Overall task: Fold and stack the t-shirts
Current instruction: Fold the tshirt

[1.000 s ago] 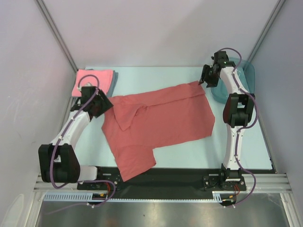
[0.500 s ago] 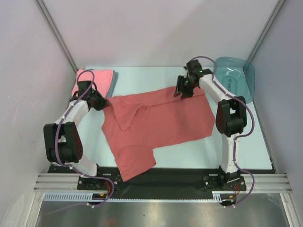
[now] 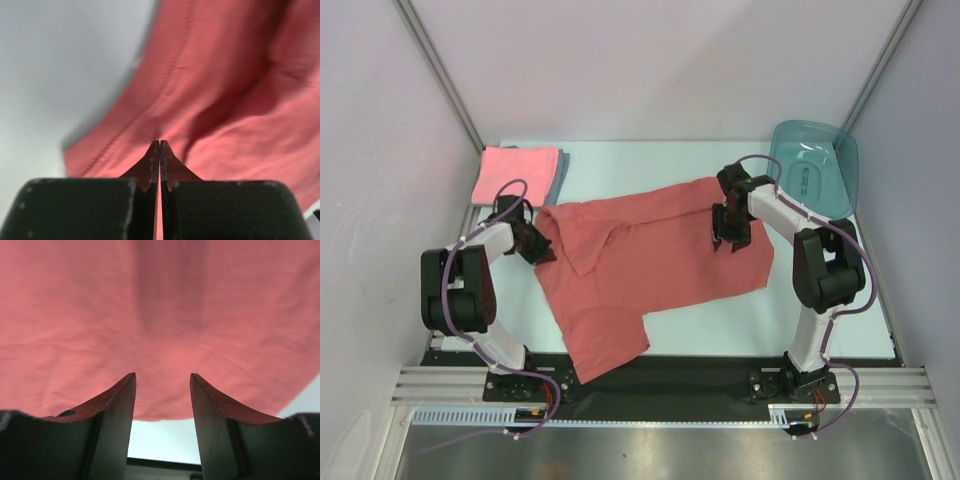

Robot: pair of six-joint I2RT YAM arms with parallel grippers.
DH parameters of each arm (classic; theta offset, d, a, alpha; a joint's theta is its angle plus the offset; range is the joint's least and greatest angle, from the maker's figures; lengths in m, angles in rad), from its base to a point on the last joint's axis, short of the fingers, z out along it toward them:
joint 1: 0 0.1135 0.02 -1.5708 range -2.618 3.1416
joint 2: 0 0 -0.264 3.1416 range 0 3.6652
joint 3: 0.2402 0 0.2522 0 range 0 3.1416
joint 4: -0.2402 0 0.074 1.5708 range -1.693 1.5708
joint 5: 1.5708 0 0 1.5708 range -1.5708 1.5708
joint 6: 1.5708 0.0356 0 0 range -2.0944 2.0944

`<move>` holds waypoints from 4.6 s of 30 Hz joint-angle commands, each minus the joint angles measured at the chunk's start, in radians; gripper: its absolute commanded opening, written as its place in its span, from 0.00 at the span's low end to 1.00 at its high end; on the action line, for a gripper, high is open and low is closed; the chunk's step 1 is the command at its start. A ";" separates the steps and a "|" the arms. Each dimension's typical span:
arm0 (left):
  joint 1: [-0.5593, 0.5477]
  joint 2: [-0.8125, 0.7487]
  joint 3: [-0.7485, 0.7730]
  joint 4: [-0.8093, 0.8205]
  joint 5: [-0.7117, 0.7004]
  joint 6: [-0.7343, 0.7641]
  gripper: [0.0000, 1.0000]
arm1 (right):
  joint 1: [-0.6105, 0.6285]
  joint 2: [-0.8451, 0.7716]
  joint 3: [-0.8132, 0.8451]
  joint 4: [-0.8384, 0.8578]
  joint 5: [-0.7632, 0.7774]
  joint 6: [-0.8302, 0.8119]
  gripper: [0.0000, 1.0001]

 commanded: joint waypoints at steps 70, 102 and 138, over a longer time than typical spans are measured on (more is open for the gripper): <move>0.244 0.242 0.337 -0.011 0.138 -0.291 0.64 | -0.244 0.558 0.884 0.086 -0.180 -0.139 0.75; 0.240 0.336 0.350 0.152 0.143 -0.130 0.21 | -0.278 0.721 0.945 0.183 -0.332 -0.072 0.52; 0.244 0.267 0.287 0.223 0.084 -0.052 0.54 | -0.275 0.687 0.956 0.270 -0.036 -0.067 0.27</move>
